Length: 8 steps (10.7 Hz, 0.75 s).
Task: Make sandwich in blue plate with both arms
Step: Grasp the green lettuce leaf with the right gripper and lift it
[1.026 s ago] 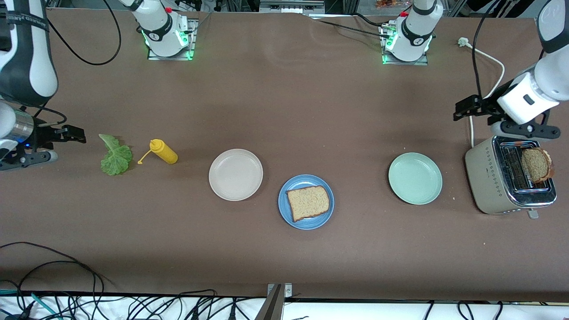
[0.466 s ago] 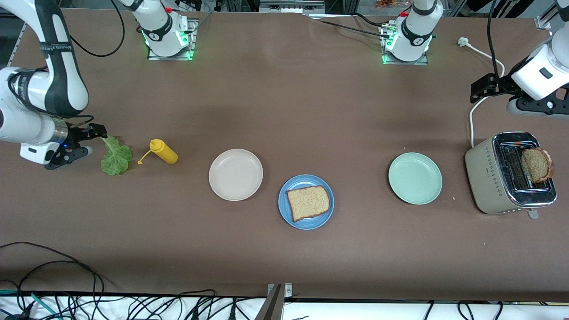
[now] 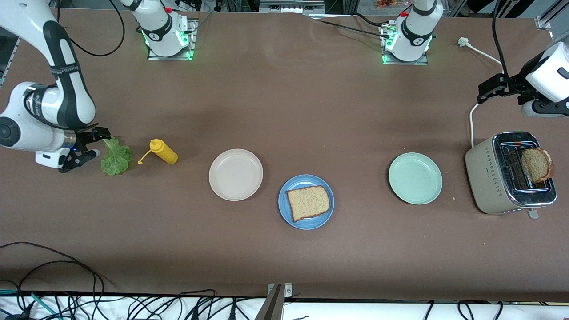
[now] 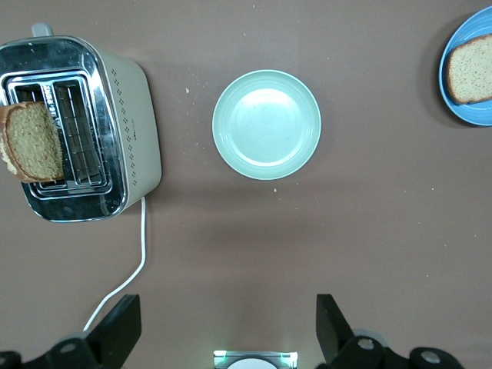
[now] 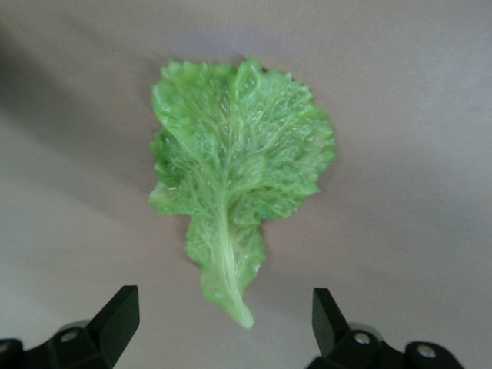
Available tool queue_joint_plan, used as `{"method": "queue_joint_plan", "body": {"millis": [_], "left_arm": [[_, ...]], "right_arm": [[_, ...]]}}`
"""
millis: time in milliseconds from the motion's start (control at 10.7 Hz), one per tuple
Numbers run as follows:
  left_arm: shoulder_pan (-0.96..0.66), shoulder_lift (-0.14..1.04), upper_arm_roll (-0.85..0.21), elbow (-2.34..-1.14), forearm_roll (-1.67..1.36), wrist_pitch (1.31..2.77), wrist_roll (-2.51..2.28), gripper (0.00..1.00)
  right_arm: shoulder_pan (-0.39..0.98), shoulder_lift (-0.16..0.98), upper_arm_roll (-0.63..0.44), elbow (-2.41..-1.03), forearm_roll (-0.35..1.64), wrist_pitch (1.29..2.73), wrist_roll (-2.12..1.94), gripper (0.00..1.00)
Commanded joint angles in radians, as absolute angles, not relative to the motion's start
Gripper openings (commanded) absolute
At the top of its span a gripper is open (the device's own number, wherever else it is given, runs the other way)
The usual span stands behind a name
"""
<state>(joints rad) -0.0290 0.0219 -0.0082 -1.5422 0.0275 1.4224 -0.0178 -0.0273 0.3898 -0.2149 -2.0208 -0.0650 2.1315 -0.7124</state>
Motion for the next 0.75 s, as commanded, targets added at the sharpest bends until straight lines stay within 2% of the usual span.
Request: {"method": "queue_joint_plan", "body": {"millis": [0,93,280,466,559,653], "left_arm": [[-0.041,0.045,-0.012,-1.497,0.052,1.390,-0.076,1.00],[-0.043,0.044,-0.012,-1.497,0.051,1.390,-0.116,1.00],[-0.044,0.046,-0.012,-1.496,0.049,1.402,-0.201,1.00],[-0.046,0.049,-0.009,-1.490,0.046,1.402,-0.215,1.00],[-0.043,0.049,-0.006,-1.465,0.046,1.402,-0.207,1.00],[-0.029,0.048,-0.005,-1.453,0.037,1.401,-0.203,1.00]], "right_arm": [[-0.038,0.452,-0.210,-2.029,-0.064,2.158,-0.735,1.00],[-0.043,0.465,-0.210,-2.028,-0.061,2.158,-0.735,1.00],[-0.044,0.472,-0.210,-2.028,-0.061,2.158,-0.735,0.90],[-0.048,0.491,-0.209,-2.025,-0.060,2.157,-0.735,0.86],[-0.048,0.492,-0.209,-2.025,-0.060,2.151,-0.735,0.70],[-0.048,0.492,-0.209,-2.025,-0.058,2.146,-0.733,0.28]]}}
